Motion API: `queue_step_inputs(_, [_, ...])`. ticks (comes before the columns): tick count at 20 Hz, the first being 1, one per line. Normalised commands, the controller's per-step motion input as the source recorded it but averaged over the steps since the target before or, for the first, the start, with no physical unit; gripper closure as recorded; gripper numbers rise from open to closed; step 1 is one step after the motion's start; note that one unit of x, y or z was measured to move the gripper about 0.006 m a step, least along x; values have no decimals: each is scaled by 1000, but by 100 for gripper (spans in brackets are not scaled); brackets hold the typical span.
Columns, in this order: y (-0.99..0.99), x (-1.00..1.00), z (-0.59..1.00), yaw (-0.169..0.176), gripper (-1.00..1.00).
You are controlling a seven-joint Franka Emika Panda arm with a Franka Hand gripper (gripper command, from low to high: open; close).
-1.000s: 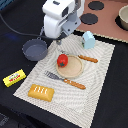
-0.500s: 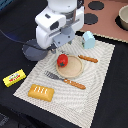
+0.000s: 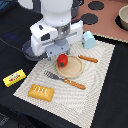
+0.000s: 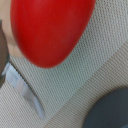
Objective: Interact with the objects in diverse but meaningful ways.
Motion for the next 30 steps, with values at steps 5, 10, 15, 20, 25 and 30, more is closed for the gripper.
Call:
queue_step_inputs(5, [-22, 392, -6, -101, -100])
queue_step_inputs(10, [-111, 271, -76, -5, -100])
queue_step_inputs(15, [-79, 184, -174, 0, -100])
queue_step_inputs(20, [-53, 151, -215, 0, -100])
queue_step_inputs(25, [-7, 229, -88, -10, 100])
queue_step_inputs(30, [7, 374, 65, -51, 100])
